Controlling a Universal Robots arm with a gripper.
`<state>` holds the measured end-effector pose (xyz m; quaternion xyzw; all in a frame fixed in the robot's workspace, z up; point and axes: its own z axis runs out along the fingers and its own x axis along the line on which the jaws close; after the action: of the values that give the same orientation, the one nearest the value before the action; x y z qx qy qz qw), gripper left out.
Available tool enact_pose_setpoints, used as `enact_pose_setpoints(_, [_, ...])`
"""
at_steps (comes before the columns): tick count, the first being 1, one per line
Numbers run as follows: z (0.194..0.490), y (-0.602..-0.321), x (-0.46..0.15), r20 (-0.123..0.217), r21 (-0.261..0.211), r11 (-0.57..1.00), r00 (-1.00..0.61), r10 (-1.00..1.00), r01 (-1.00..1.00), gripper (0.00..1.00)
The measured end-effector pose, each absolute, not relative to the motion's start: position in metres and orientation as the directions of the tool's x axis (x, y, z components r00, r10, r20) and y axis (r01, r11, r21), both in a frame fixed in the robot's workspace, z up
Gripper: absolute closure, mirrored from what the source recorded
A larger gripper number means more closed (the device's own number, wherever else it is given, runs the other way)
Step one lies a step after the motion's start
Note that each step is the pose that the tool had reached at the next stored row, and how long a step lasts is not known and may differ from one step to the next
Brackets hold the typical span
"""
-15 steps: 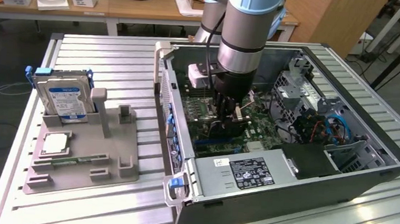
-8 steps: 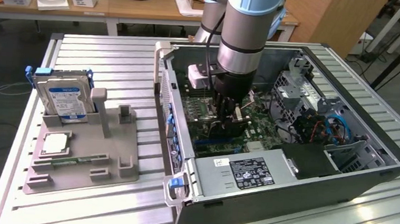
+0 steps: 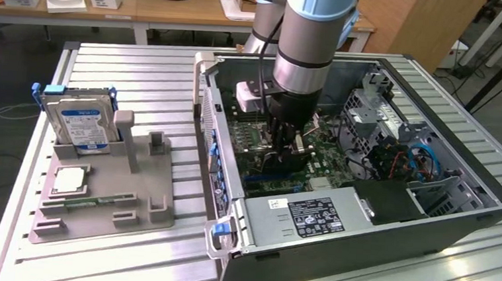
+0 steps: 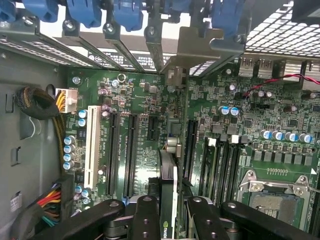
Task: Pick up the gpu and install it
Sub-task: 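Insert the gpu into the slot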
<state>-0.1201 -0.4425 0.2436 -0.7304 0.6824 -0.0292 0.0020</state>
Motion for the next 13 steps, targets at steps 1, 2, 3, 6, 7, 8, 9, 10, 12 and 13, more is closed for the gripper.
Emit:
enact_pose_setpoints(1, [0.2435,-0.4428,-0.1202,0.04,-0.043,-0.069,0.067,-0.997,-0.997,0.74])
enact_pose_setpoints(2, [0.2435,-0.4431,-0.1202,0.039,-0.043,-0.068,0.067,-0.997,-0.997,0.74])
enact_pose_setpoints(3, [0.2434,-0.4433,-0.1201,0.038,-0.044,-0.068,0.067,-0.997,-0.997,0.74])
enact_pose_setpoints(6, [0.2433,-0.4433,-0.1199,0.037,-0.045,-0.068,0.067,-0.997,-0.997,0.74])
enact_pose_setpoints(7, [0.2432,-0.4432,-0.1199,0.036,-0.045,-0.068,0.067,-0.997,-0.997,0.74])
enact_pose_setpoints(8, [0.2432,-0.4432,-0.1199,0.036,-0.046,-0.068,0.067,-0.997,-0.997,0.74])
enact_pose_setpoints(9, [0.2432,-0.4433,-0.1199,0.036,-0.045,-0.068,0.067,-0.997,-0.997,0.74])
enact_pose_setpoints(10, [0.2432,-0.4433,-0.1199,0.036,-0.046,-0.068,0.067,-0.997,-0.997,0.74])
enact_pose_setpoints(12, [0.2431,-0.4431,-0.1198,0.035,-0.046,-0.068,0.067,-0.997,-0.997,0.74])
enact_pose_setpoints(13, [0.243,-0.4431,-0.1198,0.035,-0.047,-0.068,0.067,-0.997,-0.997,0.74])
